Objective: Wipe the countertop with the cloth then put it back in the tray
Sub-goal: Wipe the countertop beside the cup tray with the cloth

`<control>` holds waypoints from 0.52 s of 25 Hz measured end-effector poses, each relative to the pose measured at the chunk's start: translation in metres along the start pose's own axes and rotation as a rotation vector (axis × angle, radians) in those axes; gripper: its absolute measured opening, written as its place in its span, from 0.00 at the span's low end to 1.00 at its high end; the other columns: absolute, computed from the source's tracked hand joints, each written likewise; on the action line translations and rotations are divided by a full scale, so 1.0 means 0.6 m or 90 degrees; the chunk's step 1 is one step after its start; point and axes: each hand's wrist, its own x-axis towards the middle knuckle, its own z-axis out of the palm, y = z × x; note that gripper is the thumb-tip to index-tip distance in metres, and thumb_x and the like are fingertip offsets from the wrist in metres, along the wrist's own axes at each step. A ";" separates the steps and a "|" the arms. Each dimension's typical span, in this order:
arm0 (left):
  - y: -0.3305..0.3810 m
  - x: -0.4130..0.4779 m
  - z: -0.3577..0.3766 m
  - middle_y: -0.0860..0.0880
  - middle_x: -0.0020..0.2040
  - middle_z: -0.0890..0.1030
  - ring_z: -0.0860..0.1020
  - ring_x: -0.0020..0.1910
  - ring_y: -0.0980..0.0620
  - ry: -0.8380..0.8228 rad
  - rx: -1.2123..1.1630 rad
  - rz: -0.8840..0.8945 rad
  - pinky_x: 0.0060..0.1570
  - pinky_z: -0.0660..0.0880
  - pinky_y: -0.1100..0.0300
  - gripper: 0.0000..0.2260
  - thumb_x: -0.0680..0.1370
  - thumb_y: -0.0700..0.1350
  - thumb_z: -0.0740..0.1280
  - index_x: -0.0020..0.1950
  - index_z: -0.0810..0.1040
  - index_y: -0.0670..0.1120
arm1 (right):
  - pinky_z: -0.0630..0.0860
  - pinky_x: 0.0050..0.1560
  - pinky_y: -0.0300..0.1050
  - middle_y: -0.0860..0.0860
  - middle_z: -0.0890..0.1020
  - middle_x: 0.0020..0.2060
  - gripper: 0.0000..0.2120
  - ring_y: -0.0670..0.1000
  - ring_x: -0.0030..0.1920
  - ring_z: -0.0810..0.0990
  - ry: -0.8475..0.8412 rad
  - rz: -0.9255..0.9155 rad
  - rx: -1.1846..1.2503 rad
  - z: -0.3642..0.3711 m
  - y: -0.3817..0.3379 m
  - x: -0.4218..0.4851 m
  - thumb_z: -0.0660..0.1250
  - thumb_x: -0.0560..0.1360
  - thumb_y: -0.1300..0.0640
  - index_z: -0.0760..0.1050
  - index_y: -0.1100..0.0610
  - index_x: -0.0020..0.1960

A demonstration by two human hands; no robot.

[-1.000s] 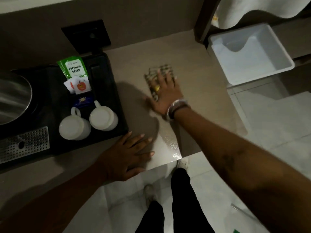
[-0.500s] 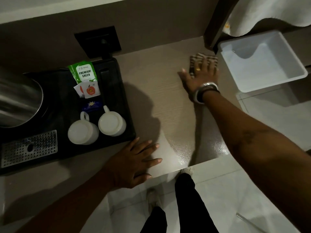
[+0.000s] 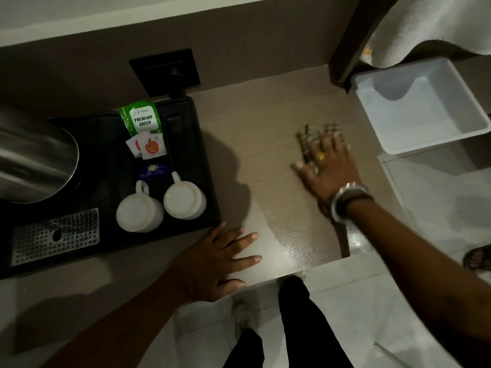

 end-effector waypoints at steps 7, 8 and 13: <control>-0.006 -0.007 0.007 0.46 0.83 0.58 0.57 0.81 0.41 0.000 -0.041 0.000 0.77 0.52 0.38 0.26 0.82 0.60 0.63 0.79 0.65 0.56 | 0.42 0.78 0.63 0.54 0.49 0.82 0.40 0.62 0.81 0.44 -0.006 0.125 0.014 -0.027 -0.099 0.283 0.49 0.75 0.31 0.49 0.48 0.82; -0.005 -0.009 0.011 0.46 0.83 0.57 0.56 0.81 0.42 0.000 -0.042 0.006 0.77 0.51 0.38 0.26 0.82 0.60 0.62 0.80 0.65 0.56 | 0.42 0.78 0.62 0.54 0.48 0.82 0.40 0.62 0.81 0.44 -0.011 0.109 -0.001 -0.022 -0.117 0.290 0.50 0.75 0.32 0.49 0.48 0.82; -0.004 -0.006 0.013 0.46 0.83 0.57 0.53 0.82 0.43 0.003 -0.032 0.009 0.79 0.45 0.41 0.25 0.83 0.61 0.60 0.79 0.68 0.55 | 0.45 0.78 0.61 0.52 0.49 0.82 0.35 0.59 0.81 0.46 -0.048 -0.186 -0.061 -0.010 -0.194 0.217 0.49 0.80 0.34 0.48 0.46 0.82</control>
